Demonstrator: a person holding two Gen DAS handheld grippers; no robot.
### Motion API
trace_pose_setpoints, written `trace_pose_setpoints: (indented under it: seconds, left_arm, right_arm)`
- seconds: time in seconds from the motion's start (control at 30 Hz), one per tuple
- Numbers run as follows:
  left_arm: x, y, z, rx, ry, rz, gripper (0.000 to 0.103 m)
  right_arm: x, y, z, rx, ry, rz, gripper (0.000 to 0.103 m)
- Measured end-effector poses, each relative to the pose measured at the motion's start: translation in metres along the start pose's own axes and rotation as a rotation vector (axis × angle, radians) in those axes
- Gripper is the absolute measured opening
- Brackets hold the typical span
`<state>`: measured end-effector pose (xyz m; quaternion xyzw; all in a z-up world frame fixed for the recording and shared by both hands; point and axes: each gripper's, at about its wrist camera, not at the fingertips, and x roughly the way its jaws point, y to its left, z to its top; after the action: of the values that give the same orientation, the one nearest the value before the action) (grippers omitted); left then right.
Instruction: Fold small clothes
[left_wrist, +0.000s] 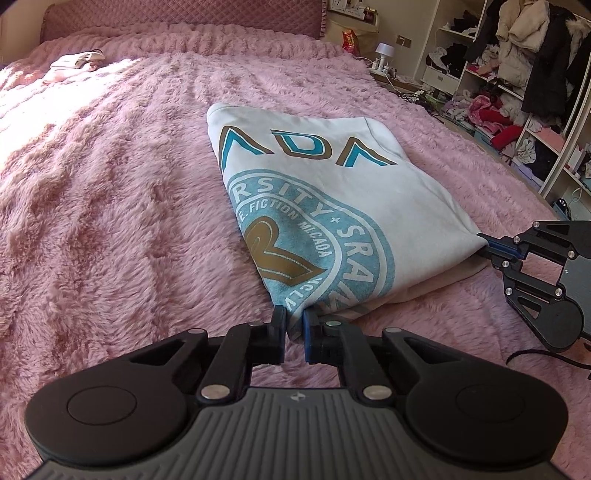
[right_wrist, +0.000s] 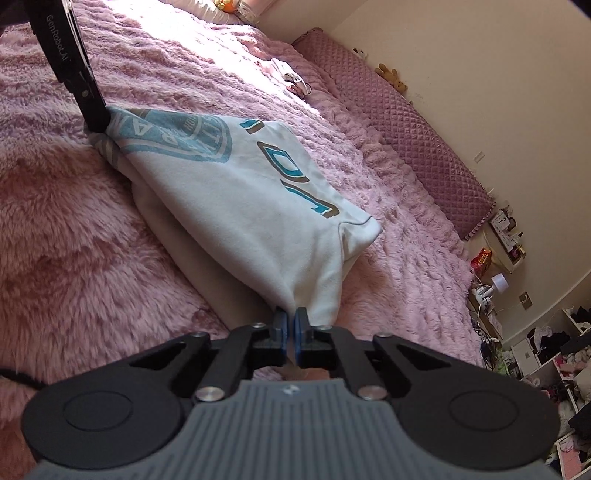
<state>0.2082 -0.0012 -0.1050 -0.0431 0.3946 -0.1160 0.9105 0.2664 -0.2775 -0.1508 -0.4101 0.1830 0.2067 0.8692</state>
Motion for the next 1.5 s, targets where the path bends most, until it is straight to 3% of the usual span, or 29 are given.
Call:
trace_pose_setpoints:
  seconds: [0.17,0.33,0.47,0.5,0.6,0.63,0.77,0.83,1.03,1.07,1.1,1.27,1.37,1.43,1.5]
  left_arm:
    - [-0.013,-0.016,0.005,0.115,-0.011,0.037,0.008]
    - [0.020,-0.014,-0.004,0.164,0.137,0.035,0.008]
    - [0.007,-0.006,-0.013,0.176,0.163,0.024,0.008]
    - [0.001,-0.003,-0.014,0.167,0.166,0.018,0.008]
    - [-0.018,0.010,-0.013,0.078,0.129,-0.022,0.009]
    - [-0.023,0.015,-0.011,0.031,0.108,-0.039,0.009]
    - [-0.021,0.026,-0.007,-0.093,0.063,-0.089,0.009]
    - [-0.013,0.027,-0.005,-0.132,0.060,-0.100,0.009]
    - [0.005,0.023,-0.004,-0.144,0.074,-0.084,0.010]
    - [0.006,0.023,-0.004,-0.140,0.073,-0.083,0.010]
    - [0.005,0.022,-0.003,-0.135,0.070,-0.083,0.010]
    - [-0.004,0.015,-0.004,-0.095,0.035,-0.054,0.006]
    - [0.004,0.009,-0.006,-0.022,0.091,-0.011,0.003]
    - [0.017,0.015,-0.011,-0.043,0.164,-0.014,0.001]
    - [0.009,0.023,-0.009,-0.087,0.148,-0.044,0.002]
  right_arm:
    - [-0.014,-0.020,0.004,0.088,-0.020,-0.019,0.000]
    - [0.005,-0.014,-0.009,0.130,0.050,0.042,0.000]
    - [0.004,-0.017,-0.015,0.200,0.034,0.063,0.000]
    - [0.000,-0.024,-0.015,0.243,0.024,0.072,0.004]
    - [-0.016,-0.058,-0.021,0.495,-0.002,0.168,0.012]
    - [-0.019,-0.070,-0.026,0.620,0.007,0.195,0.019]
    - [-0.019,-0.099,-0.056,1.120,0.038,0.309,0.020]
    - [-0.013,-0.096,-0.063,1.215,0.047,0.311,0.021]
    - [0.012,-0.082,-0.067,1.320,0.093,0.288,0.022]
    - [0.013,-0.082,-0.068,1.335,0.086,0.294,0.020]
    - [0.014,-0.083,-0.069,1.352,0.082,0.300,0.003]
    - [0.006,-0.091,-0.072,1.380,0.064,0.277,0.001]
    - [0.004,-0.092,-0.073,1.362,0.076,0.267,0.001]
    - [0.013,-0.084,-0.077,1.350,0.119,0.270,0.001]
    - [0.016,-0.080,-0.080,1.349,0.123,0.273,0.002]
